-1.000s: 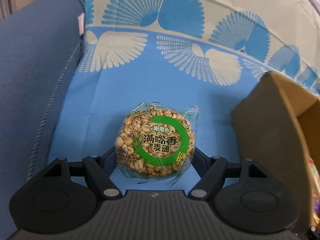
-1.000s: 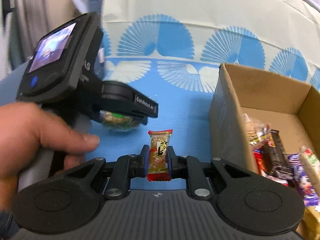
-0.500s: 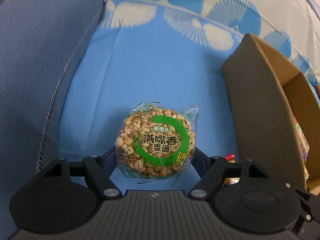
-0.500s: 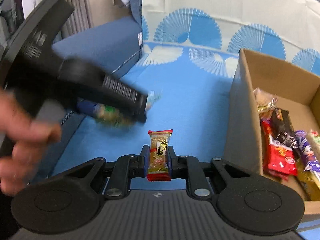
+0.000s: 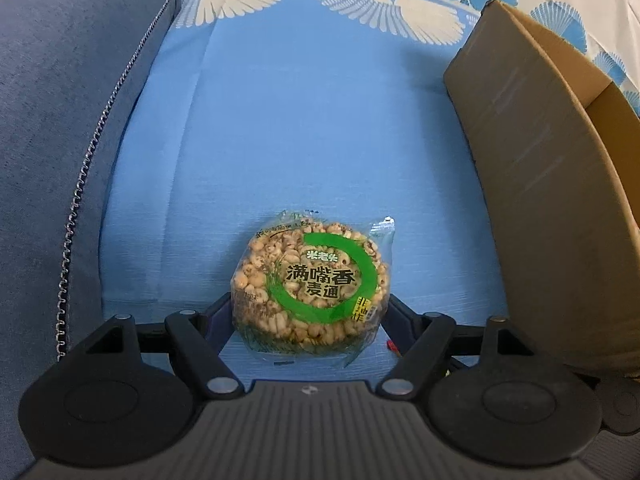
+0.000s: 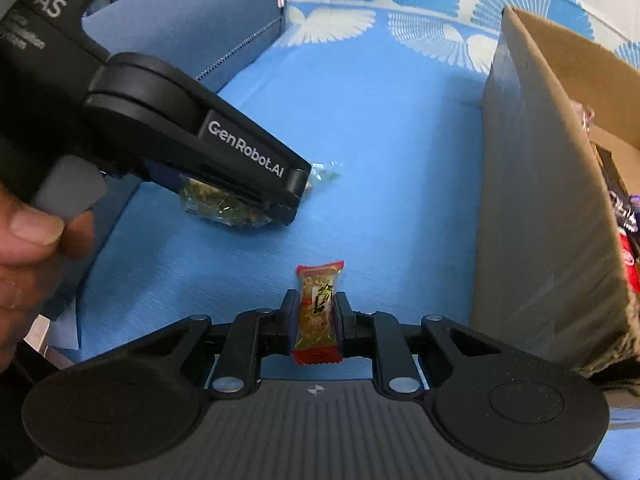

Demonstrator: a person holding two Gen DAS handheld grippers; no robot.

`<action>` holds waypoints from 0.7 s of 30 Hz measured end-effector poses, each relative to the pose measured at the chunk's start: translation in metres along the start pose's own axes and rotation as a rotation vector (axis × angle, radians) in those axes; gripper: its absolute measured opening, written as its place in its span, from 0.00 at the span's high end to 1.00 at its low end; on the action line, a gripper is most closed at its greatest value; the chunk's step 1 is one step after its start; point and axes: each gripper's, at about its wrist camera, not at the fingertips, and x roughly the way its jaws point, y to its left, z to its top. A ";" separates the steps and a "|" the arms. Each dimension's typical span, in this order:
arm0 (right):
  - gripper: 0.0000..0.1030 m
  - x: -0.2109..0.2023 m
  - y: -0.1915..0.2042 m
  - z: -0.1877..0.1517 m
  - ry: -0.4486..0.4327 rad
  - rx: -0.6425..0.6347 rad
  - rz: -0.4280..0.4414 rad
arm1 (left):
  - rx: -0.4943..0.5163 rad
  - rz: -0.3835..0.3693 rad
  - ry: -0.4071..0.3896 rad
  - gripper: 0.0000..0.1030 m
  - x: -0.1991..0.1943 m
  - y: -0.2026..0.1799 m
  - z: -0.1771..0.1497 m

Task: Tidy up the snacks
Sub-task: 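Lift and carry both held snacks over the cardboard box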

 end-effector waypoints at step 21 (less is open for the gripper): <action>0.75 0.005 0.003 -0.003 0.000 -0.021 -0.030 | 0.004 -0.008 0.018 0.18 0.016 -0.003 0.005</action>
